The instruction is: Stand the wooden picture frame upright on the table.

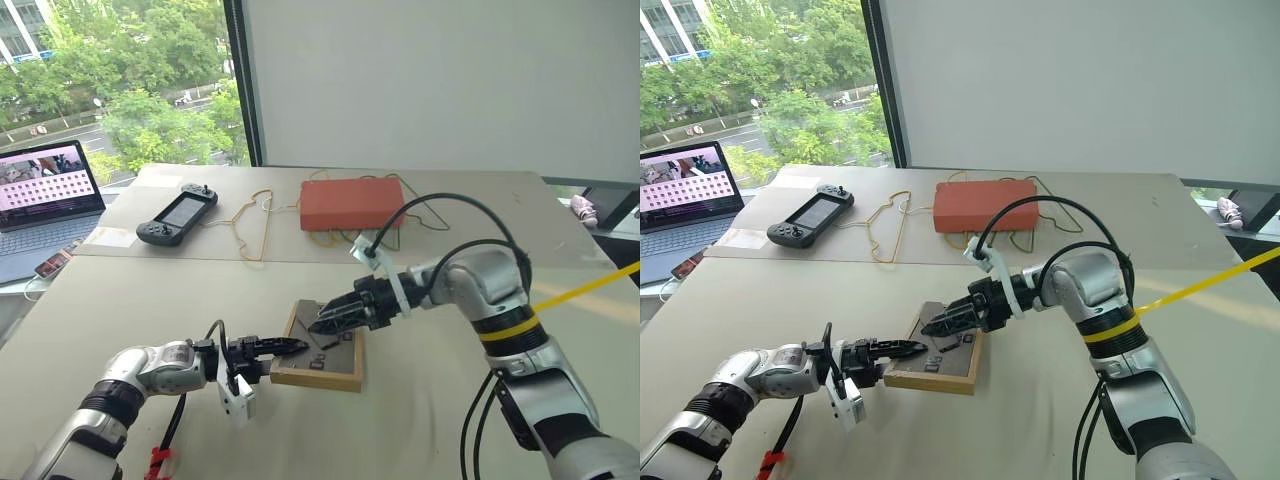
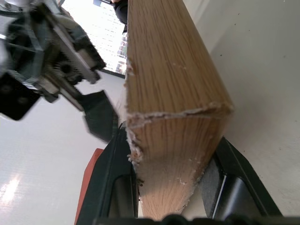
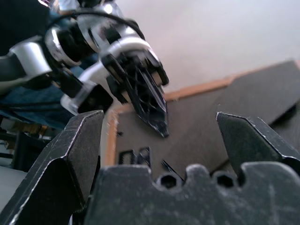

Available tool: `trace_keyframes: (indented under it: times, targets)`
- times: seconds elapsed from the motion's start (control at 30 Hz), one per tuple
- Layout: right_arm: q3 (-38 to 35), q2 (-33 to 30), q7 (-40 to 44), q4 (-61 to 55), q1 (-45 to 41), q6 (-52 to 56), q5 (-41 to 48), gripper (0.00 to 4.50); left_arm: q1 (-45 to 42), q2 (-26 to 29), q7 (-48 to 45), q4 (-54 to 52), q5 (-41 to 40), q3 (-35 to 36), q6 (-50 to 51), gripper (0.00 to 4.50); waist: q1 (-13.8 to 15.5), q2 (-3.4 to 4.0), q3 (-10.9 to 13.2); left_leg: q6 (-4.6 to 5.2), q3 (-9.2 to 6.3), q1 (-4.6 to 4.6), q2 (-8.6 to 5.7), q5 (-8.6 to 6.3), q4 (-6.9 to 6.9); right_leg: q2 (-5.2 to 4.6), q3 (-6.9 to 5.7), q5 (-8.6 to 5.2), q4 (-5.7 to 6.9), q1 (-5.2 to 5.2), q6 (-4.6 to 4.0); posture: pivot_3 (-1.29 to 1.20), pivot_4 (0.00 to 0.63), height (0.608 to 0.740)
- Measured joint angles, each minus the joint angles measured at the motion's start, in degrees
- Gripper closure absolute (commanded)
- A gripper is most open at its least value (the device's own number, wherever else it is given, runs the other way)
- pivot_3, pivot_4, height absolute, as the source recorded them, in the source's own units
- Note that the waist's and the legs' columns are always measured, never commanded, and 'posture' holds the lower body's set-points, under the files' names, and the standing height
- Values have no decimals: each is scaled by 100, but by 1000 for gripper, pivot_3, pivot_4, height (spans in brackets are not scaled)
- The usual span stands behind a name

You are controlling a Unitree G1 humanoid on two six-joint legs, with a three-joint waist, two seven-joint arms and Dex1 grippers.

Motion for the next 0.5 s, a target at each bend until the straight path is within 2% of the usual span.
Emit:
trace_keyframes:
  times: [0.37, 0.5]
  targets:
    - [-63, 102, -49, 1220, -140, -860, -427, 37, 155, 36, -41, -165, 5, 91, 44, 3273, -76, 0, 0, 1, 1, 6, 2, 0, -2, 0, 0, 0, 7, 0, 0, 0, 150, 740]
    - [-28, 35, -20, 886, 17, -843, -419, 37, 180, 53, -54, -207, 5, 94, 37, 3273, -93, 1, 0, 1, 0, 6, 2, -1, -3, 0, 0, 0, 8, 0, 0, 0, 150, 740]
